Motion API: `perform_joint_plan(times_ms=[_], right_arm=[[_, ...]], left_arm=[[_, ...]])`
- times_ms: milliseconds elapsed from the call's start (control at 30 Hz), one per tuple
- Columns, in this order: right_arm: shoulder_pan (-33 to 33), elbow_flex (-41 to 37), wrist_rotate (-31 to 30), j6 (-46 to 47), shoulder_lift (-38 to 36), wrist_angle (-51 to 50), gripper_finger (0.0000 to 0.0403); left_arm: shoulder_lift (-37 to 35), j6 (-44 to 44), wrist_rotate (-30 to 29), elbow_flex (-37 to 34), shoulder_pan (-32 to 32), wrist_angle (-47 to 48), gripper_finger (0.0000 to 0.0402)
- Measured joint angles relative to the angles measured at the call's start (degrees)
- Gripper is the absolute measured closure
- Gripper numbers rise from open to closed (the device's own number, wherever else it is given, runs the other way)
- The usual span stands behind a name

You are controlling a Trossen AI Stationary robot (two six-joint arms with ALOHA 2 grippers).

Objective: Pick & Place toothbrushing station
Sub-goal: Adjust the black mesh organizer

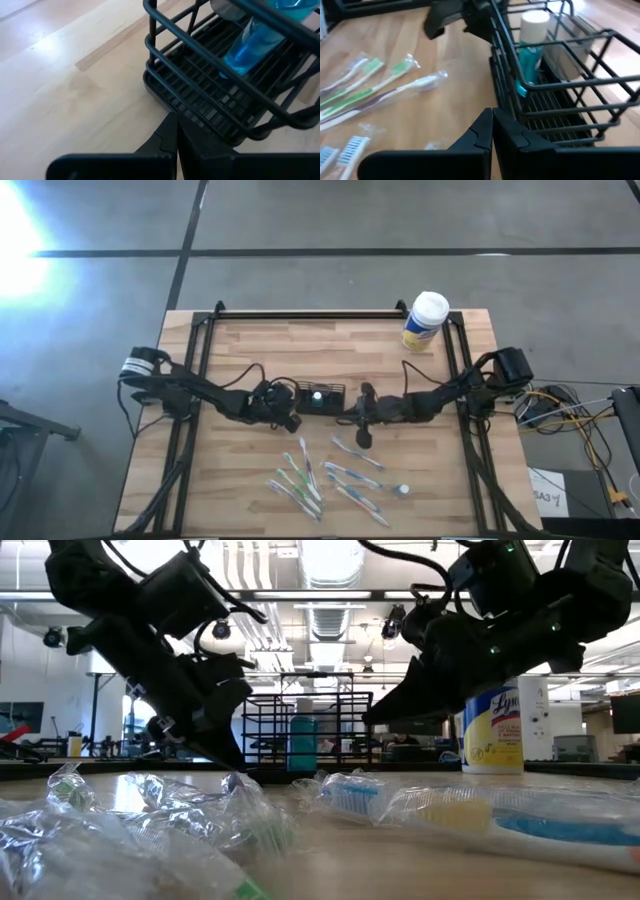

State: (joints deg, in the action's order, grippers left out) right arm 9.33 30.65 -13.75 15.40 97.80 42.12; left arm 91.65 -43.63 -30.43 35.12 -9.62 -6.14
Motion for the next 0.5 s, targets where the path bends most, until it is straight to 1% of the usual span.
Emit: perform_joint_plan(times_ms=[500], right_arm=[[-0.3,-0.6,-3.8,2.9,0.2,-0.4,0.0394]], left_arm=[[0.2,-1.4,0.9,0.3,-2.9,0.2,0.0399]])
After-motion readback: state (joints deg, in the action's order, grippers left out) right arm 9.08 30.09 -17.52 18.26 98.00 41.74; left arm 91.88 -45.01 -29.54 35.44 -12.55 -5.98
